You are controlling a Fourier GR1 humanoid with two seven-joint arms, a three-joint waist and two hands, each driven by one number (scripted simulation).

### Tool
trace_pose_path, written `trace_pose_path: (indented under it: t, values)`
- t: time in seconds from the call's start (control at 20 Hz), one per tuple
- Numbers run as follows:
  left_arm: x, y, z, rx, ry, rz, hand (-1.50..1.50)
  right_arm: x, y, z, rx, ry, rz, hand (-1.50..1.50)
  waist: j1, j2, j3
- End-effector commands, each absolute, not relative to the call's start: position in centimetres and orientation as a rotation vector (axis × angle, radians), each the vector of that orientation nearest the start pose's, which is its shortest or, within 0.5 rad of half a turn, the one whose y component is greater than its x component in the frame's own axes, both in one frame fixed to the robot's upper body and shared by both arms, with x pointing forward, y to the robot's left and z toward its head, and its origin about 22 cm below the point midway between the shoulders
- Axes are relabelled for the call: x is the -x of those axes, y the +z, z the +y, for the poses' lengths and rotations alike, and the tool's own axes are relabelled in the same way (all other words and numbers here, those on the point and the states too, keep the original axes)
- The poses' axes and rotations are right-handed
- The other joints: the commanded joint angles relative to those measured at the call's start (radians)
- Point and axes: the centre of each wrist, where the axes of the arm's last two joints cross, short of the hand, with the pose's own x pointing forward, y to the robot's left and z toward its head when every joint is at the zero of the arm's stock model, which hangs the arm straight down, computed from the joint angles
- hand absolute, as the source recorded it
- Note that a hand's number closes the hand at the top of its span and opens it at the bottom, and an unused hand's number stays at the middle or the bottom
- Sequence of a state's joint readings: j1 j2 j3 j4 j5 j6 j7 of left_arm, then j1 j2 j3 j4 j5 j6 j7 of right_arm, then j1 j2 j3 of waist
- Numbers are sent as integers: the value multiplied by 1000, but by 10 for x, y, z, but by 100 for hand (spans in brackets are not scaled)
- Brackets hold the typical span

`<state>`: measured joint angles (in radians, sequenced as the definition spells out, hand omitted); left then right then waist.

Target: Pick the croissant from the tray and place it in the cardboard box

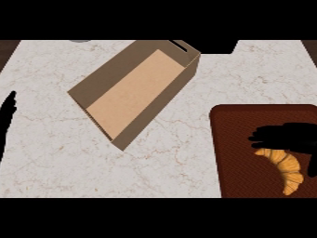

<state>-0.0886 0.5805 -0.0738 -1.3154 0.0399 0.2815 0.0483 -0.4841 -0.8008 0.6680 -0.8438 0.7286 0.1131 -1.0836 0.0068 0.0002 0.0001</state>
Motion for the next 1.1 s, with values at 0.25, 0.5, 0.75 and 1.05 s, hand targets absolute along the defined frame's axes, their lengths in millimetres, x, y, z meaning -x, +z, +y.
trace_pose_path:
  t: [0.25,0.5,0.75,1.05]
  values:
    - [-255,17,376,-664,-200,-1364,0,-291,13,-394,-292,2135,-1386,-150,-6,-1,0]
    - [-257,17,347,-630,-212,-1370,0,-281,-2,-385,-176,2186,-1272,-150,-4,-1,0]
    - [-267,21,367,-650,-190,-1362,0,-293,-12,-372,-147,2184,-1238,-150,-2,1,0]
    - [-273,29,365,-657,-207,-1371,0,-283,-29,-362,-18,2105,-1529,150,-7,1,1]
